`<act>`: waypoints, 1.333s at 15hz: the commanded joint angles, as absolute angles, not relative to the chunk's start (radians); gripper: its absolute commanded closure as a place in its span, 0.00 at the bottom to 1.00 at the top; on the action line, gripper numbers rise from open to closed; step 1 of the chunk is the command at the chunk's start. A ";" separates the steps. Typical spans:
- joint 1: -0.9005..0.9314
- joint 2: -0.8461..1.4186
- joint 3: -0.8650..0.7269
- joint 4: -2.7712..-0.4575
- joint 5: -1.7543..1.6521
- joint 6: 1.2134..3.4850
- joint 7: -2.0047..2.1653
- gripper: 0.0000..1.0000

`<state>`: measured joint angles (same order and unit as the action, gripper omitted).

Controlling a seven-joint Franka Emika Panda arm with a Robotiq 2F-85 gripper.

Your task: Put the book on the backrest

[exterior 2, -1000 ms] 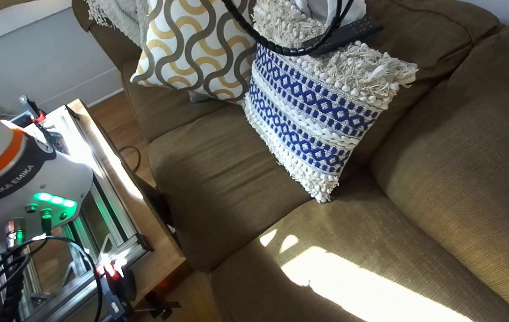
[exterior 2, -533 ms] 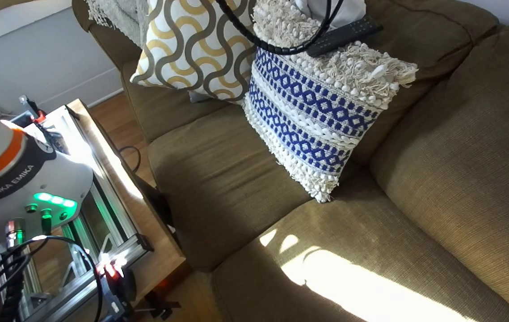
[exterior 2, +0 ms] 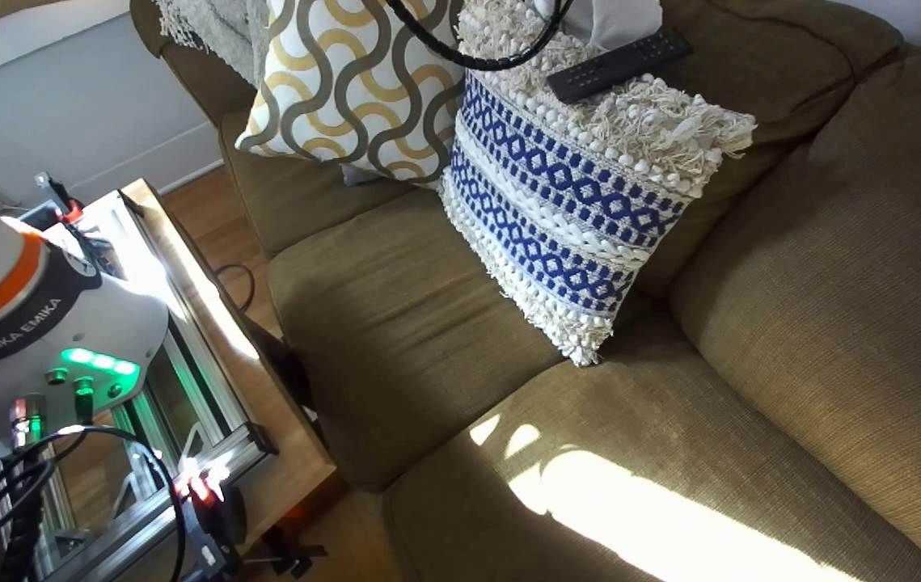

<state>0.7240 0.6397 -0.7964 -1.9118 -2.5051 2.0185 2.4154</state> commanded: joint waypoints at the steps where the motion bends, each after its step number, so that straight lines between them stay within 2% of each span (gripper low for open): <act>1: 0.732 0.654 -0.776 -1.907 -2.522 2.066 2.455 0.98; 5: 0.742 0.710 -0.771 -1.884 -2.518 2.228 2.499 0.98; 8: 0.680 0.800 -0.744 -1.838 -2.445 2.227 2.446 0.98; 9: 0.521 0.737 -0.571 -1.836 -2.472 2.129 2.334 0.98; 15: 0.179 0.763 -0.227 -1.748 -2.512 1.838 2.127 0.98; 17: 0.112 0.724 -0.162 -1.759 -2.552 1.862 2.104 0.98; 18: 0.287 0.728 -0.358 -1.765 -2.508 2.001 2.180 0.98; 19: 0.350 0.715 -0.428 -1.780 -2.509 2.069 2.227 0.96; 20: 0.419 0.717 -0.497 -1.780 -2.509 2.128 2.243 0.65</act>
<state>0.2279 0.7465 -0.2996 -1.7487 -2.5090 1.9775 2.1591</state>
